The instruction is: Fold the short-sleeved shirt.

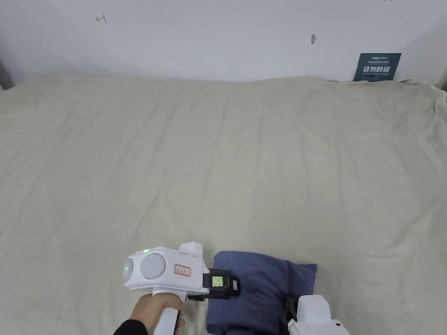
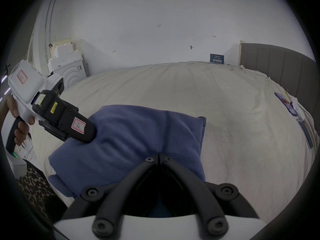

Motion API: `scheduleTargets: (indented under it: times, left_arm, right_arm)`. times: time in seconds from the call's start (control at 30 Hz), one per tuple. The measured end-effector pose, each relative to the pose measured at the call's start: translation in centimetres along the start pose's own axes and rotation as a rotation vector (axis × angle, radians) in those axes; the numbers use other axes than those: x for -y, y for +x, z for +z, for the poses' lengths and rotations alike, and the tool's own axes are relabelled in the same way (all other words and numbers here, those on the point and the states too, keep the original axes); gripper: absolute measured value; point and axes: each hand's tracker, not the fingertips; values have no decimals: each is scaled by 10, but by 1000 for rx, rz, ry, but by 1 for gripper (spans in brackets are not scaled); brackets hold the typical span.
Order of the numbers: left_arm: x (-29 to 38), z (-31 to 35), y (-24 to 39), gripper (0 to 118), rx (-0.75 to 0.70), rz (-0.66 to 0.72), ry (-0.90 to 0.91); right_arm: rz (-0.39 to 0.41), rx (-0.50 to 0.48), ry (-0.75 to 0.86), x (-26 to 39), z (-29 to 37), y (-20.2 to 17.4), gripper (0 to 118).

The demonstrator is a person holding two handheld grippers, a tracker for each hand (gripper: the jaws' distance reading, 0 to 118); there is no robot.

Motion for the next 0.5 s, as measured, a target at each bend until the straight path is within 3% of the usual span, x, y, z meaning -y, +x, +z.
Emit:
scheduleTargets:
  times: [0.2, 0.33, 0.5]
  left_arm:
    - [4, -2, -1, 24, 25, 29, -13]
    - [8, 9, 11, 17, 9, -89, 27]
    - [-1, 34, 18, 11, 23, -143, 69]
  right_arm:
    - [1, -11, -10, -5, 0, 2, 0]
    - [5, -20, -18, -17, 8, 5, 0]
    - [0, -26, 121, -54, 36, 11, 0]
